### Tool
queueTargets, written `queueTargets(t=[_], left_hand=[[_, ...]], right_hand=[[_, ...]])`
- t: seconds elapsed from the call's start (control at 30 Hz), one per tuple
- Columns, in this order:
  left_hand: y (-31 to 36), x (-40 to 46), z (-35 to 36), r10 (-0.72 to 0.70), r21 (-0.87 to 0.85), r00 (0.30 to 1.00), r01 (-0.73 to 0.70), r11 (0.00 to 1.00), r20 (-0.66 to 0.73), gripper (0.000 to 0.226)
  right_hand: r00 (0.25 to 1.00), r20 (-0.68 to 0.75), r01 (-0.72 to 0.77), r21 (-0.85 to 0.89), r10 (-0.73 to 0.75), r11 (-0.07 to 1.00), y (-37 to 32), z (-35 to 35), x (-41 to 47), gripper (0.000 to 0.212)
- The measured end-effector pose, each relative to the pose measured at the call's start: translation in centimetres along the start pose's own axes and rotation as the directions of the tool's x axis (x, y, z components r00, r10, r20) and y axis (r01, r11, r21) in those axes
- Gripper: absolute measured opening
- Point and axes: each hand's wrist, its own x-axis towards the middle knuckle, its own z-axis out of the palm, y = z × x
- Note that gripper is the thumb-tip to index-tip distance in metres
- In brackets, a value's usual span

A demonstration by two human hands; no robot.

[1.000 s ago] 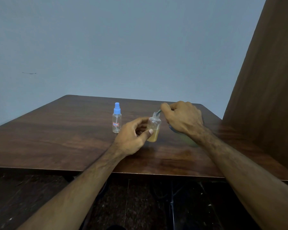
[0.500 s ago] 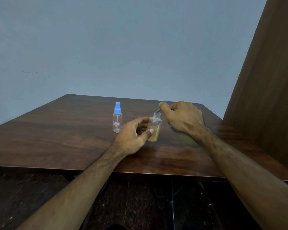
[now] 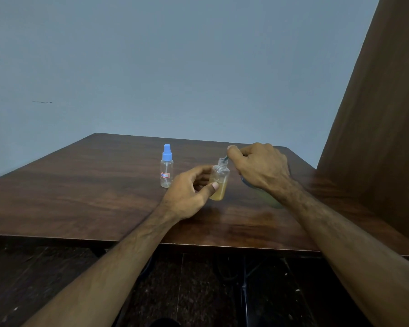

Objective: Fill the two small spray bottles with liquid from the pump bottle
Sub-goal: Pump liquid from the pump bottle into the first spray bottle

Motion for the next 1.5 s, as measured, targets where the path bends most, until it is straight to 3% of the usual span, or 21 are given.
queueTargets(t=[0.17, 0.33, 0.53, 0.73, 0.93, 1.17, 1.3, 1.5], left_hand=[[0.06, -0.05, -0.04, -0.003, 0.004, 1.000, 0.003, 1.000, 0.003, 0.041], [0.17, -0.03, 0.00, 0.005, 0.004, 1.000, -0.005, 1.000, -0.003, 0.038], [0.16, 0.00, -0.04, -0.002, 0.011, 1.000, 0.002, 1.000, 0.009, 0.041], [0.29, -0.03, -0.06, -0.014, -0.002, 1.000, 0.014, 1.000, 0.003, 0.039], [0.25, -0.19, -0.02, -0.049, 0.000, 0.999, 0.049, 0.999, 0.011, 0.038], [0.60, -0.28, 0.12, -0.080, -0.015, 0.996, 0.081, 0.997, 0.036, 0.038], [0.43, -0.30, 0.08, -0.060, 0.020, 0.997, 0.059, 0.998, 0.057, 0.053], [0.27, -0.28, 0.08, -0.053, 0.051, 0.996, 0.050, 0.997, 0.067, 0.045]], right_hand=[[1.000, 0.012, -0.011, 0.009, 0.011, 1.000, -0.16, -0.26, -0.02, 0.059], [1.000, 0.014, -0.006, -0.015, 0.007, 1.000, -0.01, -0.15, 0.16, 0.069], [1.000, 0.015, 0.006, -0.005, -0.006, 1.000, 0.02, -0.01, 0.08, 0.059], [1.000, 0.018, 0.004, -0.037, -0.004, 0.999, 0.15, 0.09, 0.27, 0.071], [1.000, 0.018, 0.022, -0.023, -0.021, 0.999, 0.20, 0.32, 0.14, 0.058], [0.999, 0.045, 0.023, -0.062, -0.020, 0.998, 0.42, 0.24, 0.16, 0.074], [0.997, 0.071, 0.027, -0.069, -0.022, 0.997, 0.35, 0.22, -0.06, 0.069], [0.997, 0.076, 0.035, -0.072, -0.030, 0.997, 0.24, 0.18, -0.19, 0.063]])
